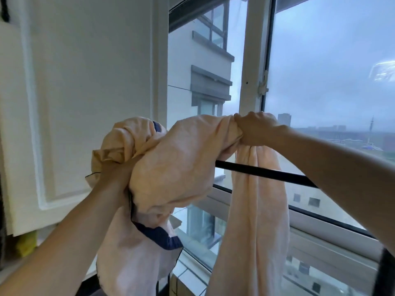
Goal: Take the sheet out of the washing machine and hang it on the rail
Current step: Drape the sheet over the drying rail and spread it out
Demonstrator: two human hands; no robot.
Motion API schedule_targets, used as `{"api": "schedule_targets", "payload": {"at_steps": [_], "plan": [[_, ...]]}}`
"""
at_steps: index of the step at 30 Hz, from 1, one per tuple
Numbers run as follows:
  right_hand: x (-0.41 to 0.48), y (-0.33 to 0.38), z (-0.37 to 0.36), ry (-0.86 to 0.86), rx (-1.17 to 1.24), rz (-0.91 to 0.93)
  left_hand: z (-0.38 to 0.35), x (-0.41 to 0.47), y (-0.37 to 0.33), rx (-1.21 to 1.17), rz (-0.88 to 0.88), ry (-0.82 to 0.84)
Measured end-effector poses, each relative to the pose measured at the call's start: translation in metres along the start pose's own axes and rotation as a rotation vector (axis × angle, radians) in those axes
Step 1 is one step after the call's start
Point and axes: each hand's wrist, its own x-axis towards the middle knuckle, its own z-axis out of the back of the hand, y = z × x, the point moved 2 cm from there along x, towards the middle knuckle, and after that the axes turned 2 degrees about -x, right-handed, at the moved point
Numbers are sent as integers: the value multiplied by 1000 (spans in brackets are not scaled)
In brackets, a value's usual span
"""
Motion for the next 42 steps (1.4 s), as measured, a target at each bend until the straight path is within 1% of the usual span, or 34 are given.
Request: {"api": "schedule_targets", "payload": {"at_steps": [3,7,9,11,13,15,17,21,23,25,27,30,31,32,33,35,37,39,42], "plan": [[-16,-15,15,13,89,-121,-12,-16,-8,-52,-10,10],[-33,-35,35,15,140,-319,-23,-32,-34,-72,-95,-46],[-43,-53,46,39,171,-371,-27,-28,-41,-112,-119,-30],[-54,-67,55,149,160,-323,-32,-30,-49,-155,-143,-13],[-68,-72,54,277,173,-279,-37,-45,-55,-86,-146,16],[-81,-70,44,381,205,-253,-45,-60,-47,-16,-128,11],[-92,-66,31,441,263,-226,-48,-68,-31,12,-103,-16],[-109,-63,16,547,492,-215,-48,-88,-8,-70,25,-4],[-115,-59,14,570,537,-121,-45,-90,3,-78,36,-22],[-118,-53,16,511,528,9,-43,-94,11,-55,18,-27],[-119,-44,24,425,577,132,-43,-95,18,-44,-6,14],[-122,-27,40,472,851,231,-44,-97,29,-5,-23,9],[-123,-18,43,511,879,289,-44,-97,32,-11,-30,4],[-124,-9,44,534,821,358,-44,-96,34,-6,-26,-19],[-124,0,41,543,711,422,-44,-94,38,-2,-27,-35],[-125,16,36,447,459,491,-45,-93,45,1,-33,-35],[-124,31,31,256,246,512,-44,-97,46,28,-38,-37],[-117,33,28,91,185,493,-43,-98,45,47,0,-12],[-116,32,31,-80,87,483,-41,-104,36,70,82,-2]]}}
